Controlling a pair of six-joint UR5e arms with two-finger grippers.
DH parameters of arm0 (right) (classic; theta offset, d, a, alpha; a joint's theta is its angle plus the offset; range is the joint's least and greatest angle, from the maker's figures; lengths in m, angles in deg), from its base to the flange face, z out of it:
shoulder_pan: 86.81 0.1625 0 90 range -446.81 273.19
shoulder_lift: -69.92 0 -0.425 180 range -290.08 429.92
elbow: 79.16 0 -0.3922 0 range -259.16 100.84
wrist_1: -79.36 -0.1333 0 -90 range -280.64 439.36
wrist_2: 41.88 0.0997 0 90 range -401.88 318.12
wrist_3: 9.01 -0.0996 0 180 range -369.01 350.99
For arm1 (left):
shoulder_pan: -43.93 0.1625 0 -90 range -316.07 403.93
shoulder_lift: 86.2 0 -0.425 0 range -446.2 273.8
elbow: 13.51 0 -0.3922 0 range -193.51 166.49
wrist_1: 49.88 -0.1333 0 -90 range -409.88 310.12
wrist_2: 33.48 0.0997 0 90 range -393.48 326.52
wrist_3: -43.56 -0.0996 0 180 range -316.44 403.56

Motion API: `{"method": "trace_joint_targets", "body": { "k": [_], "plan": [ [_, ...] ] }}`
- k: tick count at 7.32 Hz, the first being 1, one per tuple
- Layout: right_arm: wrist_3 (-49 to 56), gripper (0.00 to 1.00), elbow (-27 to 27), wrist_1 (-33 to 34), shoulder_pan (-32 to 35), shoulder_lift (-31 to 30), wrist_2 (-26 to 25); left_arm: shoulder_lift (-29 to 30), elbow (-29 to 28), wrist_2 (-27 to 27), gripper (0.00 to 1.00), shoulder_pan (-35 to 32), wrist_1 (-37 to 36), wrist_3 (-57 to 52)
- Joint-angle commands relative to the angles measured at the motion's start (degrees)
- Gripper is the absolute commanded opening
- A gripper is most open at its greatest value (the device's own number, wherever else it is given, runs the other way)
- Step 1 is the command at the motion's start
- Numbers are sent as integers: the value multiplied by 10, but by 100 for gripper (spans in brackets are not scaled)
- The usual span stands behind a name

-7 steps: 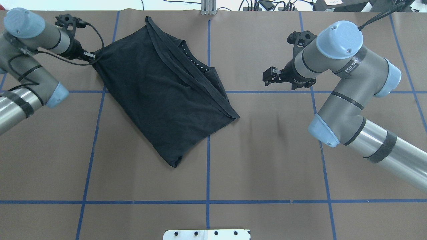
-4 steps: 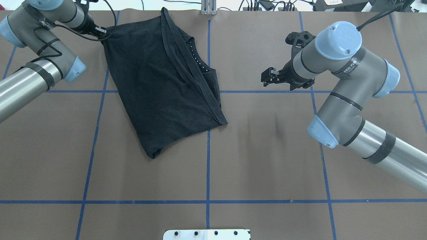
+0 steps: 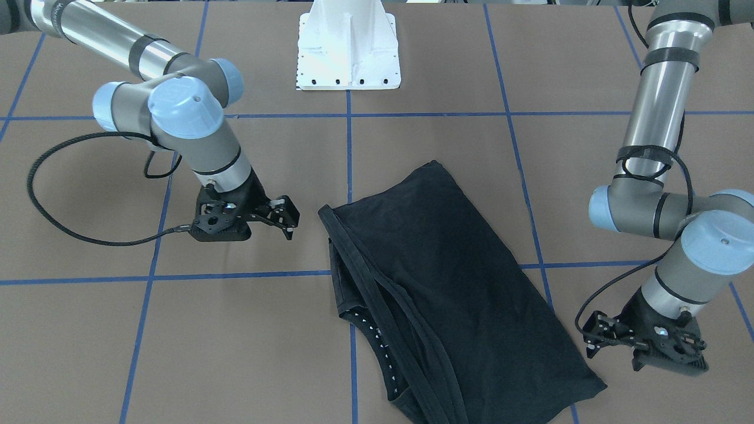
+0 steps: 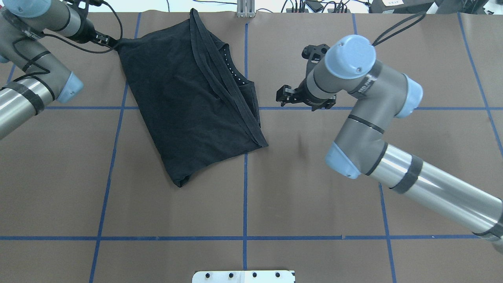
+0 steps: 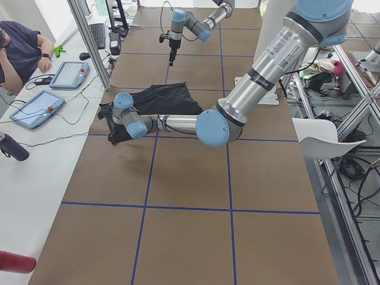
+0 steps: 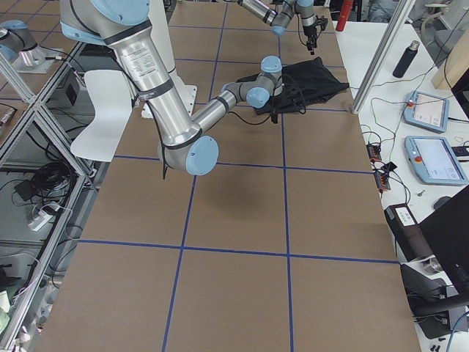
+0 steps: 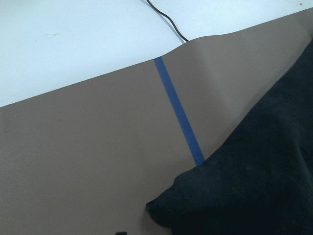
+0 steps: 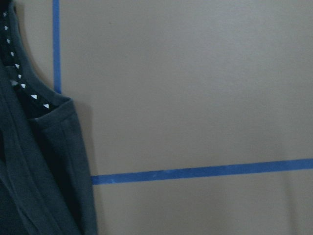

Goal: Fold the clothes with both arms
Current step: 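Reach the right gripper across to the shirt's studded collar edge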

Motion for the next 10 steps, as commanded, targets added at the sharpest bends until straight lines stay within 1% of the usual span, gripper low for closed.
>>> {"method": "trace_joint_targets", "body": {
  "k": [1,2,5,7,10],
  "plan": [
    [-48,100,117,0,-30,112,-50,-34,37,-22,100,1,1,2],
    [-61,100,150,0,-37,137,-57,-35,41,-22,100,1,2,3],
    [-68,100,154,-1,-54,137,-73,-38,47,-22,100,2,3,17],
    [-68,98,159,-1,-65,135,-95,-39,47,-22,100,2,3,17],
    [-66,85,175,-1,-74,134,-104,-39,47,-22,100,2,3,17]
  ]
}}
